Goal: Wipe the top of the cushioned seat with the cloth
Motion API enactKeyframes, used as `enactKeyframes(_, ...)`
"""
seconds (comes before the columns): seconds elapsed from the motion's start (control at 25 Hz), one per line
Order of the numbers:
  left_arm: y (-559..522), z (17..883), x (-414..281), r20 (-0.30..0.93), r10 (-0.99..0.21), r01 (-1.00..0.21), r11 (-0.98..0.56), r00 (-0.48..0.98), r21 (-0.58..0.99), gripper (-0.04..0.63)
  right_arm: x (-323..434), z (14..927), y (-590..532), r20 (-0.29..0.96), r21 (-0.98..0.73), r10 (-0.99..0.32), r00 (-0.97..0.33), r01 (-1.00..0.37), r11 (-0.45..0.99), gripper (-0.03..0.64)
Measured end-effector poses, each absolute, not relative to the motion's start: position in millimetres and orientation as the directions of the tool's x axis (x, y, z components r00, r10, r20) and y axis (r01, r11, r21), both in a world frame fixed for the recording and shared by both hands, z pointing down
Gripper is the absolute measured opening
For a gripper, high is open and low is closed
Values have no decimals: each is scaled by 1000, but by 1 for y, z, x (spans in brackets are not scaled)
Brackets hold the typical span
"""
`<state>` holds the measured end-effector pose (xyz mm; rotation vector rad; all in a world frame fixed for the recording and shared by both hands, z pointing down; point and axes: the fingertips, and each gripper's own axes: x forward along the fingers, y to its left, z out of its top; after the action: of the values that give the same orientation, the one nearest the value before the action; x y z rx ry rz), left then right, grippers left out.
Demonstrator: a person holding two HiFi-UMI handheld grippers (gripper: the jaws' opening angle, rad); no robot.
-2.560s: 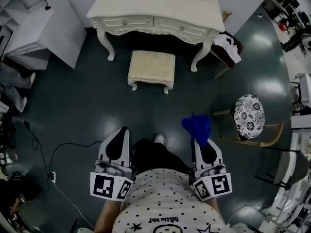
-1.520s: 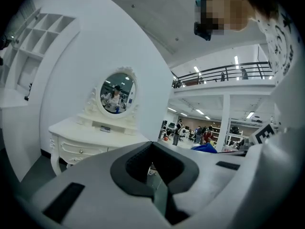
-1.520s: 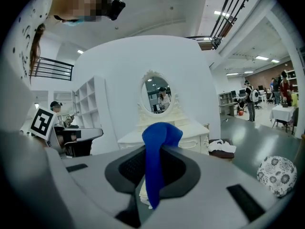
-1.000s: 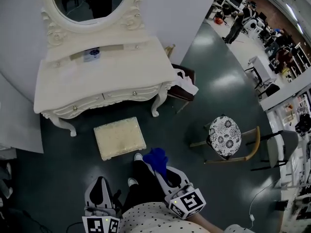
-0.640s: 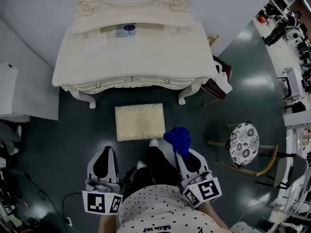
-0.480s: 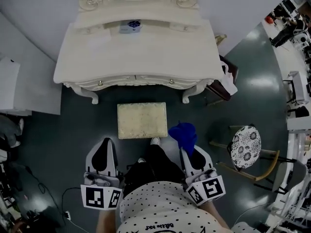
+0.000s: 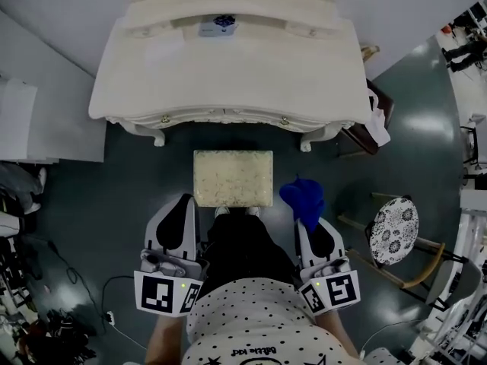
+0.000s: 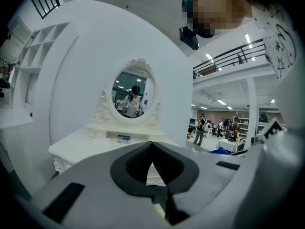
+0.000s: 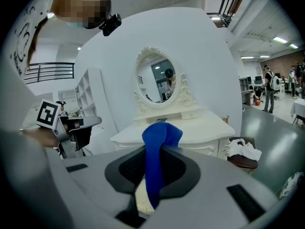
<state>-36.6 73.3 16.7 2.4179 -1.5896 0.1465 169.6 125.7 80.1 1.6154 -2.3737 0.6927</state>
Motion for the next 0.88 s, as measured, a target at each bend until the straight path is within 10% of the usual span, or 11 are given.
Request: enactKeyframes(0.88,-16,90,-109,211,-807,-834,-520,551,186,9,110,152,66,473,-125,-859,-195,-980,153,61)
